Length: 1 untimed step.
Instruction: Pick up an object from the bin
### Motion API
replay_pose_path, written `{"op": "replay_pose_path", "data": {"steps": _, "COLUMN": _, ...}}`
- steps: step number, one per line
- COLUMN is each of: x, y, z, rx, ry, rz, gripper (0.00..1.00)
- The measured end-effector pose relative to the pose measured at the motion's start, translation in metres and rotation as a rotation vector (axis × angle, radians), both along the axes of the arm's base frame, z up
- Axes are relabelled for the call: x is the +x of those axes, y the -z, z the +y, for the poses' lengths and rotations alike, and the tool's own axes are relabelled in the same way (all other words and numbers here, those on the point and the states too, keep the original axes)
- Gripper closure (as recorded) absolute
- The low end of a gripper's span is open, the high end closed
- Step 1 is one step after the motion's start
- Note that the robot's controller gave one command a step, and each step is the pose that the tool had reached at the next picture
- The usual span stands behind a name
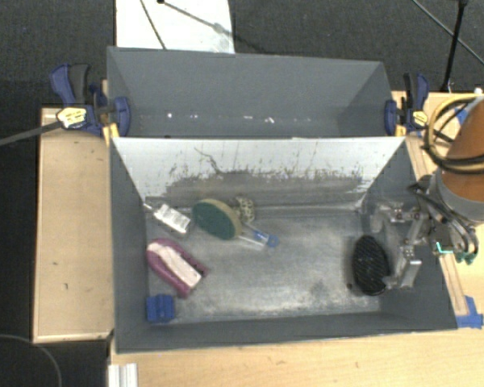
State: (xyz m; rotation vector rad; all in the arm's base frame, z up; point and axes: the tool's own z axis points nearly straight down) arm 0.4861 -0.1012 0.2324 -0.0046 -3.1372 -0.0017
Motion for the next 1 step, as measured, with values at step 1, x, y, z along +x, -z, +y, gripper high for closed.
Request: {"op": "replay_pose_path", "data": {"steps": 1, "x": 0.0122, "y": 0.1189, "z": -0.0138, "rx": 0.0, "ry": -0.02, "rz": 0.0, "gripper": 0.0}}
